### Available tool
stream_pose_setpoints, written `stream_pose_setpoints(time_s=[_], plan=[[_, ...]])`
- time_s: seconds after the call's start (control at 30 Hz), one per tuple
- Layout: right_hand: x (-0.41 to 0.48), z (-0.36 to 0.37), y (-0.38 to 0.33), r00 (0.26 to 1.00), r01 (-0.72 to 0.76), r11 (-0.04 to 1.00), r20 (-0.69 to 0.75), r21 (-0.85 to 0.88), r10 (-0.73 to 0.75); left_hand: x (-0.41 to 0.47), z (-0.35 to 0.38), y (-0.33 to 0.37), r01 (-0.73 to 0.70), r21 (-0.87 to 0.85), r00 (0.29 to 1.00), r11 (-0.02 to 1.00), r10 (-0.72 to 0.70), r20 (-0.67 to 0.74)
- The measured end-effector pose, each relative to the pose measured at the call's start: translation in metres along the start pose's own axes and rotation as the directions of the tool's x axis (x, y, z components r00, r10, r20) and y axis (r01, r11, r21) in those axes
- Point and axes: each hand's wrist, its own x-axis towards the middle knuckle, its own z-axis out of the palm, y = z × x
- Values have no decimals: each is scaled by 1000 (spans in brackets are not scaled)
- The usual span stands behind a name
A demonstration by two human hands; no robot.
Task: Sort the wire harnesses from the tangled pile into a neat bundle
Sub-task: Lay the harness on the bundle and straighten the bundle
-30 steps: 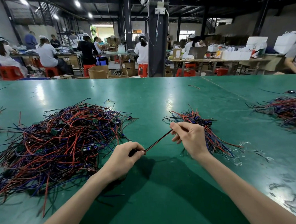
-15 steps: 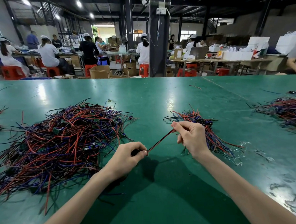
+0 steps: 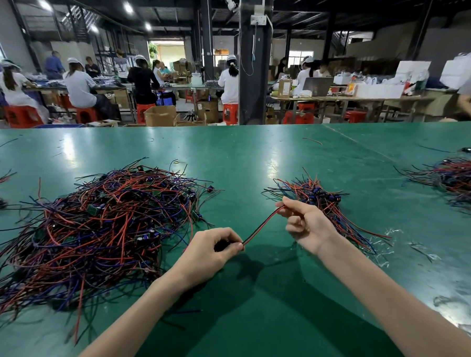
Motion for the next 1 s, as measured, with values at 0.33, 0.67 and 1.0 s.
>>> stream_pose_setpoints(time_s=[0.33,0.67,1.0], plan=[[5,-6,11,700,525,458,58,-718,-712,-1,0,2,0,-72,1000,997,1,25],[1,2,1,963,177,963,-166,-204,-212,0,3,3,8,-96,999,995,-3,53],[-8,12,13,988,139,963,98,-233,-119,1,6,6,106,-351,992,930,-121,-21]])
